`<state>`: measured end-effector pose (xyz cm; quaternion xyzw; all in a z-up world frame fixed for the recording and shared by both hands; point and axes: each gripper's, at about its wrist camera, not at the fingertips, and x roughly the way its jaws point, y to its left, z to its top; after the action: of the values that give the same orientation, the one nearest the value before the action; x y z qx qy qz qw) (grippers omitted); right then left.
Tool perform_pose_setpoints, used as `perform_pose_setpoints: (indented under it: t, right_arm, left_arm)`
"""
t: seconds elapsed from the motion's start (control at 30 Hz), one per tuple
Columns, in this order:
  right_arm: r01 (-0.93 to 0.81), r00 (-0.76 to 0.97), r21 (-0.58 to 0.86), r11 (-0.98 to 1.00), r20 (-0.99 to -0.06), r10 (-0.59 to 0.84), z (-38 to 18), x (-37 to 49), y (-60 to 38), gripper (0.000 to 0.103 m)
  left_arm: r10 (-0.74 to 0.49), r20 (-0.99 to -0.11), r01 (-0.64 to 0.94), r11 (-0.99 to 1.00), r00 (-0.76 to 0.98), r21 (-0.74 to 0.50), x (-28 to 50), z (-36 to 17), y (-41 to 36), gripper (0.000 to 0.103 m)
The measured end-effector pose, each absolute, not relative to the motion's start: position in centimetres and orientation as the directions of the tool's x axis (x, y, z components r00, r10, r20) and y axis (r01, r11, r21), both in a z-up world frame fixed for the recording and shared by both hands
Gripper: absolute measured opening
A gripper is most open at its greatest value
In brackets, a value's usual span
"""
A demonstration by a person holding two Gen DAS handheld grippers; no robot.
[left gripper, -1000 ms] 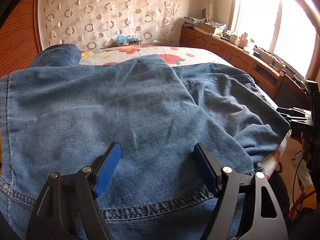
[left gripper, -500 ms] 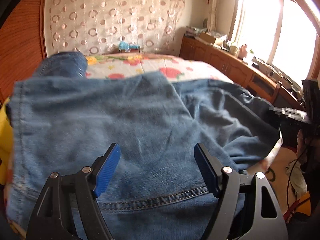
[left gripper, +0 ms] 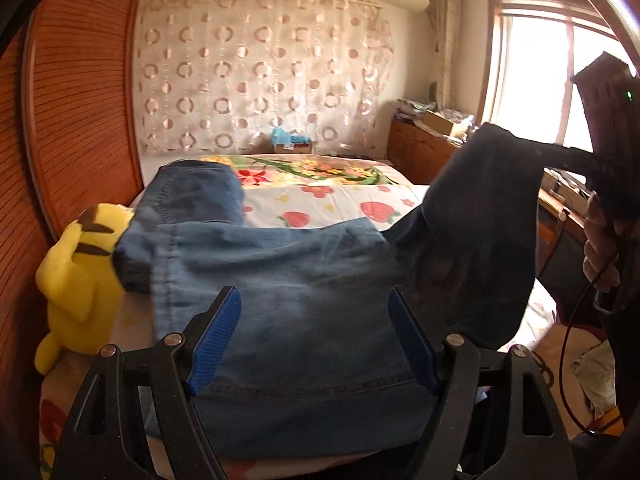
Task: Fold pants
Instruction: 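Grasp the jeans leg hem with the right tool while the left tool grasps the waistband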
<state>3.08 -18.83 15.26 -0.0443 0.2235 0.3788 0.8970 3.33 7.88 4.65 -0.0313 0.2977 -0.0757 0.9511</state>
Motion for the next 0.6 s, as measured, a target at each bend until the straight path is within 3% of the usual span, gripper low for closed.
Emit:
perform_pose_setpoints:
  t: [0.2, 0.33, 0.6]
  right_arm:
    - [-0.769, 0.518, 0.126, 0.627, -0.454, 0.725, 15.8, 3.7, -15.6, 0.014]
    - [-0.747, 0.533, 0.123, 0.653, -0.475, 0.700, 15.1, 5.3, -16.3, 0.037]
    - [-0.653, 0.549, 0.122, 0.747, -0.604, 0.578, 10.6, 7.6, -16.5, 0.038]
  left_arm:
    - [-0.137, -0.571, 0.077, 0.989, 0.810, -0.128, 2.7, 3.9, 10.2, 0.077]
    - [-0.141, -0.591, 0.072, 0.988, 0.794, -0.140, 3.0, 2.9, 10.5, 0.077]
    - [-0.173, -0.640, 0.104, 0.984, 0.749, -0.144, 4.3, 0.4, 9.1, 0.077]
